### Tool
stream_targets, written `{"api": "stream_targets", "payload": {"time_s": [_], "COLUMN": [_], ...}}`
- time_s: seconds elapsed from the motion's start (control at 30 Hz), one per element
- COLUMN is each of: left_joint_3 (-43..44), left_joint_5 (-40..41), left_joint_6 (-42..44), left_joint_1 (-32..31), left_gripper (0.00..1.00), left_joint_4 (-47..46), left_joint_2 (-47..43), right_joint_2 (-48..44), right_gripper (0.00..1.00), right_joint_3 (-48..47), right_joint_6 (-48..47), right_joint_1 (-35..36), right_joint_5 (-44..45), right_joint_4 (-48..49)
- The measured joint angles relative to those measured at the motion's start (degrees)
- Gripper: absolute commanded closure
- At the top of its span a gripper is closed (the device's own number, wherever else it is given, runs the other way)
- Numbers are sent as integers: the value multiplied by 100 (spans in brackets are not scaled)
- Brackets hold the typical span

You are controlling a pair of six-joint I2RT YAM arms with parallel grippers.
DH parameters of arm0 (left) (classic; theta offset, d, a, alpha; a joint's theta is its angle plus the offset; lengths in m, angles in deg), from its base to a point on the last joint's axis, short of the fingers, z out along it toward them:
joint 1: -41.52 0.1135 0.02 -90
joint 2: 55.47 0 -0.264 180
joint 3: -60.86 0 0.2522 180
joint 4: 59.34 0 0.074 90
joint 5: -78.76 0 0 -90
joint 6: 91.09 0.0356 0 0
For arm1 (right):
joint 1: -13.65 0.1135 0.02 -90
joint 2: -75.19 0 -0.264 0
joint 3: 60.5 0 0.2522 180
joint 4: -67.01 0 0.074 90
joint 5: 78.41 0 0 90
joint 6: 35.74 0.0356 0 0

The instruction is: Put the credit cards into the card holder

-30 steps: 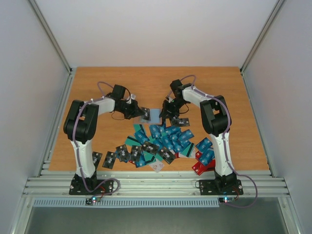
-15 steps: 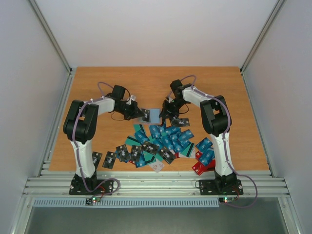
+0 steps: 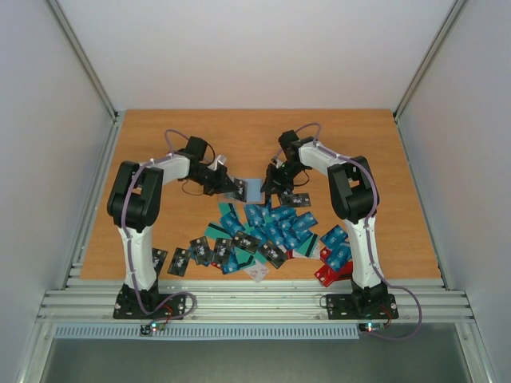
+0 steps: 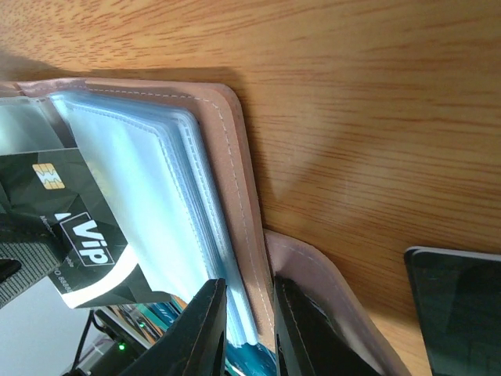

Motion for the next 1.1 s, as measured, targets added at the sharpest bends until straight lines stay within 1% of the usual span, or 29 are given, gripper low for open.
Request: {"api": "stream_targets", "payload": {"time_s": [0.17, 0.57, 1.1], "left_joint_3": [149, 223, 225], "left_joint_5": [-105, -184, -256], "left_joint_6": [83, 304, 155], "left_joint_1": [0, 0, -4], "left_gripper": [100, 100, 100], "left_joint_4": [2, -57, -485], "left_joint_2": [166, 243, 380], "right_joint_2": [0, 31, 129], "right_gripper": [81, 81, 81], "right_joint_3": [-2, -55, -208], "right_joint_6": [-2, -48, -120], "right_joint_1": [0, 0, 0], "right_joint_5": [2, -4, -55], "right_joint_4": [-4, -59, -216]}}
